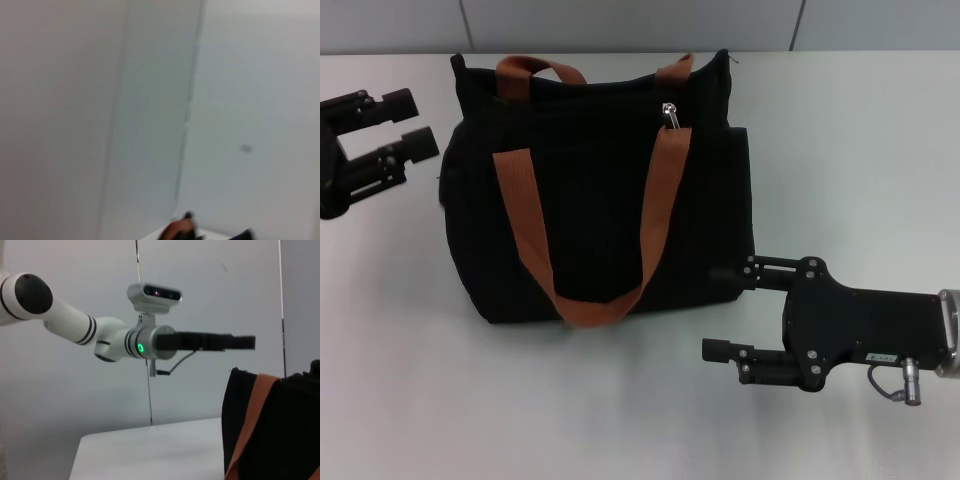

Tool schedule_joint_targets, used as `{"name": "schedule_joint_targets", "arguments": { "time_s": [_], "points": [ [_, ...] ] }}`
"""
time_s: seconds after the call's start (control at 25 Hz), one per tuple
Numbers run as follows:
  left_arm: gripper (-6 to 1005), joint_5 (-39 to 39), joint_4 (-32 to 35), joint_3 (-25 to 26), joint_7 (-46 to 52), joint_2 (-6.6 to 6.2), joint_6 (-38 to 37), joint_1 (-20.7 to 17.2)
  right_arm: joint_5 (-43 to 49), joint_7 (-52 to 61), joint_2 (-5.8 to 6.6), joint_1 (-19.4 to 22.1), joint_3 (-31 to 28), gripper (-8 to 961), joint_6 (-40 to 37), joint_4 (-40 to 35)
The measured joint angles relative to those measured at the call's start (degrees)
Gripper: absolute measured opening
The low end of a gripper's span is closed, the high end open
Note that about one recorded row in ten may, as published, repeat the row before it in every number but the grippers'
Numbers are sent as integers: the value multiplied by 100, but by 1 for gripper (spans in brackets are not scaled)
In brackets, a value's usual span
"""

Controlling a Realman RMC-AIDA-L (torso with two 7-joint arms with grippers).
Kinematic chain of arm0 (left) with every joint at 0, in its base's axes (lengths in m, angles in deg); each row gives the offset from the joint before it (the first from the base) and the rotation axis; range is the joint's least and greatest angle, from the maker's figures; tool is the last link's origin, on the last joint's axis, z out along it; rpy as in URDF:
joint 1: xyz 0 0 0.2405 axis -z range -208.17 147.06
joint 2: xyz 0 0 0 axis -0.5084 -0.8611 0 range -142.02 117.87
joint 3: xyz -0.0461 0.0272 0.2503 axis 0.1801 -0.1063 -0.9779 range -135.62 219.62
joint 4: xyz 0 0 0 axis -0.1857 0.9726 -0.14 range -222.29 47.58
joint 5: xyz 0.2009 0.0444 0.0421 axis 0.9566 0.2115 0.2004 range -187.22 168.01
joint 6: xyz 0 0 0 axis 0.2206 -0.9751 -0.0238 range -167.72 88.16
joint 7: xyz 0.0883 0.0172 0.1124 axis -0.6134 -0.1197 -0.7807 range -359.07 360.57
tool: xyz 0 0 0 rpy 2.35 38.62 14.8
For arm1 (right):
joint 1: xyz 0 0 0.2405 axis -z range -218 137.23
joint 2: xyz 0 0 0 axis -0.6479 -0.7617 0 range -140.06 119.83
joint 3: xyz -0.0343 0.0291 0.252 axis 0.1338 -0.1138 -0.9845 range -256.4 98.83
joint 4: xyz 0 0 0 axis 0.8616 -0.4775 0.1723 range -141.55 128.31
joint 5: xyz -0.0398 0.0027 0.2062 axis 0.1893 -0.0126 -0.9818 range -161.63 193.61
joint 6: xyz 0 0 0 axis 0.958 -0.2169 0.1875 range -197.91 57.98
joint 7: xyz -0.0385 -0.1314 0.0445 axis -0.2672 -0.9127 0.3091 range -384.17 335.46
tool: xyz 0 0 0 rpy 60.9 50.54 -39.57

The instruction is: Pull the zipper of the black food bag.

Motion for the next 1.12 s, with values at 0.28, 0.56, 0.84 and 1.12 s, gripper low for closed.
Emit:
{"name": "schedule_joint_targets", "arguments": {
  "time_s": [0.28,0.56,0.84,1.12],
  "points": [
    [689,40,25,-510,-625,212,-618,-20,18,-37,-3,-12,7,685,-15,101],
    [795,430,-387,-1722,-1367,385,-455,-219,60,-473,-3,-147,17,684,15,664],
    [834,984,-912,-1709,-1759,458,-34,-258,89,-678,-20,-216,46,685,112,894],
    [834,989,-932,-1729,-1762,506,-51,-267,90,-681,-29,-258,208,685,235,903]
  ]
}}
